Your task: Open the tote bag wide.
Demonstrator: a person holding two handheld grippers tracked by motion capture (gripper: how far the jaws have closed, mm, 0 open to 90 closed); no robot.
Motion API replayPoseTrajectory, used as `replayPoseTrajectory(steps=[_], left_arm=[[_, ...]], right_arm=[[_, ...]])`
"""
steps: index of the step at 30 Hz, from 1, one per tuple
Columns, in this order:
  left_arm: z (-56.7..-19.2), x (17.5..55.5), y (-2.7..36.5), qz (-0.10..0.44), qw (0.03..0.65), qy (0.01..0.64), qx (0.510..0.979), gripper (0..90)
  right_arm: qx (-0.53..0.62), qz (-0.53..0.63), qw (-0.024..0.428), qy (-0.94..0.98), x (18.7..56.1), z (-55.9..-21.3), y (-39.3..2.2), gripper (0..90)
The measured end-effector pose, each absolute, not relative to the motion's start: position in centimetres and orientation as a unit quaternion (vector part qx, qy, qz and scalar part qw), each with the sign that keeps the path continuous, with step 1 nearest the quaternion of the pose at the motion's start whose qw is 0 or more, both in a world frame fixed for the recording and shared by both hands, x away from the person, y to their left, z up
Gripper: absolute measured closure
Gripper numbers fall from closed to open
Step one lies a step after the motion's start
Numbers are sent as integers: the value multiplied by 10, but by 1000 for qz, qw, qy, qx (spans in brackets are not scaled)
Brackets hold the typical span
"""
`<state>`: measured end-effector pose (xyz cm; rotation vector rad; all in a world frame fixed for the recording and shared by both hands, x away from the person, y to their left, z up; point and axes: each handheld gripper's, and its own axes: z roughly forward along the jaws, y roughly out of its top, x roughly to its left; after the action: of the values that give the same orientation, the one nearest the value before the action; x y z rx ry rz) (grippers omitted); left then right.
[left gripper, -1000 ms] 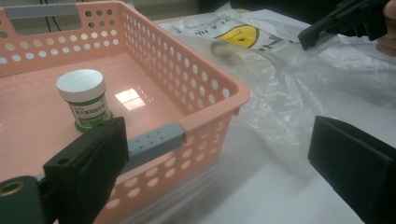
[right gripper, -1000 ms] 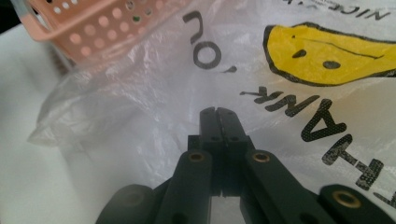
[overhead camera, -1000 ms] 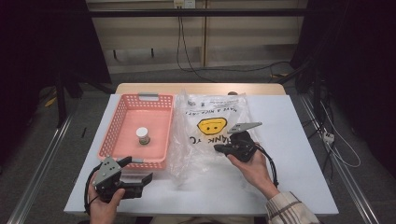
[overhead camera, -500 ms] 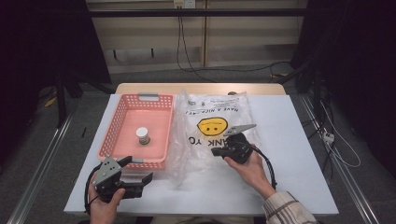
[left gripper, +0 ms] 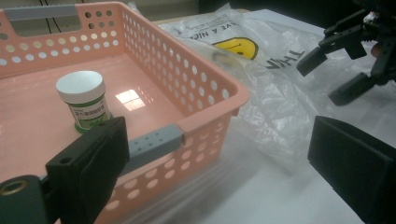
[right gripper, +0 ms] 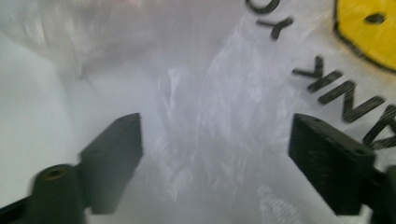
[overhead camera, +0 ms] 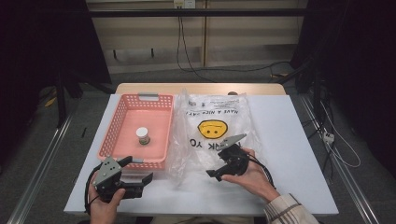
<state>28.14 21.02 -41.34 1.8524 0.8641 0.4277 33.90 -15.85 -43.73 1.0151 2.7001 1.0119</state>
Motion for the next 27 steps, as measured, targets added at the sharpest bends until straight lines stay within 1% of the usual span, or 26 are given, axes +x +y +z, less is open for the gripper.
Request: replayPoseTrajectory(steps=[3,5,6,7,8,9,11,12,13,15,17,18,19,20,21,22,27], left_arm=[[-413,281,210,177,503,357,767,52],[-413,281,210,177,502,357,768,52],[-413,281,210,177,502,357,767,52],[-413,281,210,177,502,357,767,52],[-413,281,210,177,503,357,767,52],[-414,281,210,177,503,357,767,52],[-414,281,210,176,502,357,768,52],[-414,281,210,176,501,356,769,52],[-414,281,209,176,502,356,768,52],[-413,281,209,176,502,357,768,52],[-413,281,209,176,501,357,769,52],[-413,281,209,176,501,356,768,51],[-414,281,209,176,501,356,768,51],[-414,281,209,176,502,356,768,51],[-414,281,209,176,502,356,768,51],[-414,281,209,176,502,356,768,51],[-414,282,210,176,503,359,766,52]], right_arm=[[323,302,43,896,337,-446,-156,114],[325,282,32,902,338,-452,-154,110],[313,276,44,908,336,-453,-152,131],[313,276,44,908,336,-453,-152,131],[313,266,58,910,335,-452,-151,221],[320,265,58,908,337,-451,-152,296],[327,265,58,905,340,-449,-155,370],[327,265,58,905,340,-449,-155,370],[327,266,60,905,340,-449,-156,395],[324,269,59,905,339,-447,-155,530],[328,269,61,904,340,-447,-156,614],[331,269,61,902,342,-446,-157,672],[332,272,57,901,343,-446,-158,867],[332,272,57,901,343,-446,-158,867],[334,277,45,900,344,-447,-159,899],[335,276,44,900,345,-446,-158,900],[335,270,54,901,343,-444,-155,900]])
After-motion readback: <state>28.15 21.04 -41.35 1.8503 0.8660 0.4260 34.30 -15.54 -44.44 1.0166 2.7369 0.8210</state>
